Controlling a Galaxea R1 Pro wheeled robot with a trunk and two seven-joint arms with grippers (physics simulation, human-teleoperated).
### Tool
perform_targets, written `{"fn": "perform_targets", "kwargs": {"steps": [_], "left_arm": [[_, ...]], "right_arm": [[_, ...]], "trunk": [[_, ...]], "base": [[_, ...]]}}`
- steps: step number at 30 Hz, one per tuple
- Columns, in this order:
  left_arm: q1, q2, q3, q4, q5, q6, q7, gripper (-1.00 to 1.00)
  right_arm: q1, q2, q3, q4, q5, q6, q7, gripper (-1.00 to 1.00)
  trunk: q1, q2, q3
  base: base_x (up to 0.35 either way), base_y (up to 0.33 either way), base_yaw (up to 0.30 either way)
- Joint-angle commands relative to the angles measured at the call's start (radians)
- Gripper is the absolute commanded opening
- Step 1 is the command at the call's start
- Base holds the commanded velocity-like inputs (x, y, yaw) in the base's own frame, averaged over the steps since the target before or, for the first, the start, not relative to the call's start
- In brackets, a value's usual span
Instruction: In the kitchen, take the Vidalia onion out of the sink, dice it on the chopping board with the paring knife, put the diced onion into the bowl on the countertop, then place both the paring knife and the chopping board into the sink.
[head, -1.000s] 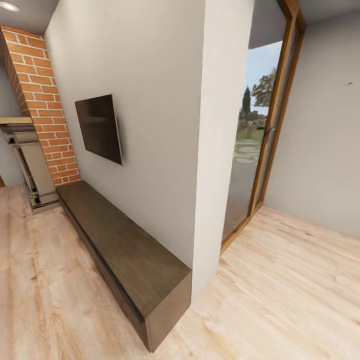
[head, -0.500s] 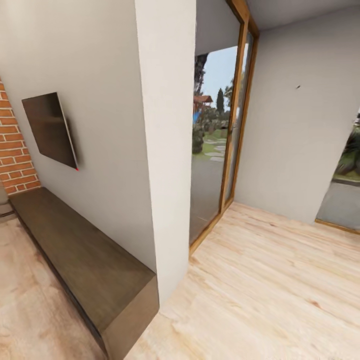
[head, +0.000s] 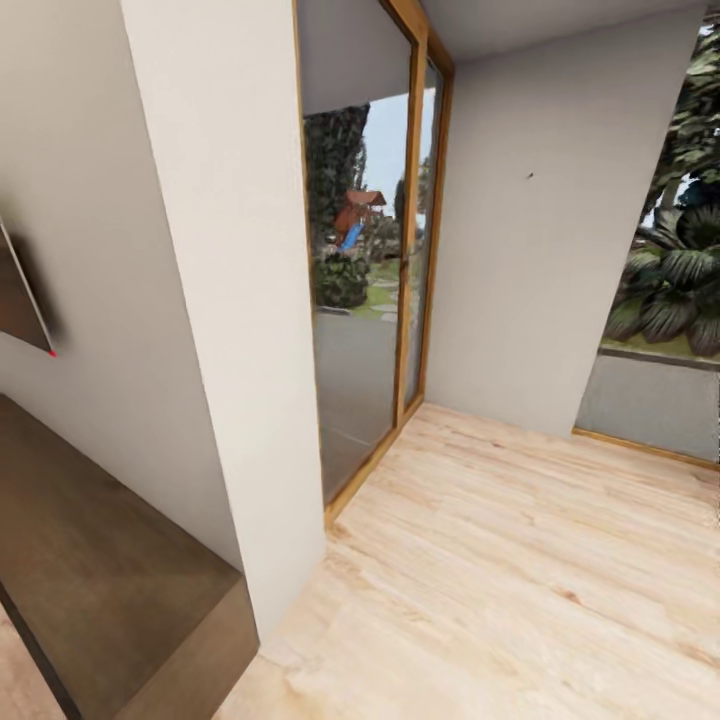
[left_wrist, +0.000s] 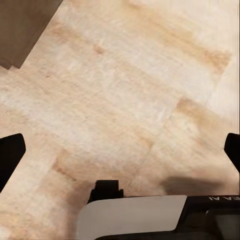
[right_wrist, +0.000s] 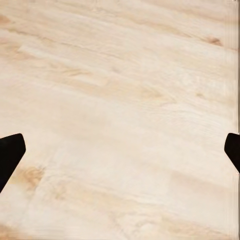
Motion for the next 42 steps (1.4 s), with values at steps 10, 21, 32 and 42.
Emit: {"fn": "perform_targets", "kwargs": {"steps": [10, 21, 32, 42], "left_arm": [[0.000, 0.000, 0.001, 0.013, 0.000, -0.003, 0.001, 1.00], [0.000, 0.000, 0.001, 0.012, 0.002, -0.003, 0.001, 1.00], [0.000, 0.000, 0.001, 0.012, 0.002, -0.003, 0.001, 1.00], [0.000, 0.000, 0.001, 0.014, 0.002, -0.003, 0.001, 1.00]], "right_arm": [[0.000, 0.001, -0.002, 0.000, -0.004, -0.003, -0.001, 1.00], [0.000, -0.001, -0.002, 0.000, -0.004, -0.003, 0.000, 1.00], [0.000, -0.001, -0.002, -0.001, -0.004, -0.003, 0.000, 1.00], [0.000, -0.001, -0.002, -0.001, -0.003, -0.003, -0.001, 1.00]], "trunk": [[0.000, 0.000, -0.001], [0.000, 0.000, -0.001], [0.000, 0.000, -0.001], [0.000, 0.000, -0.001]], "base": [[0.194, -0.282, -0.119], [0.142, -0.282, -0.291], [0.005, -0.275, -0.296], [0.019, -0.274, -0.296]]}}
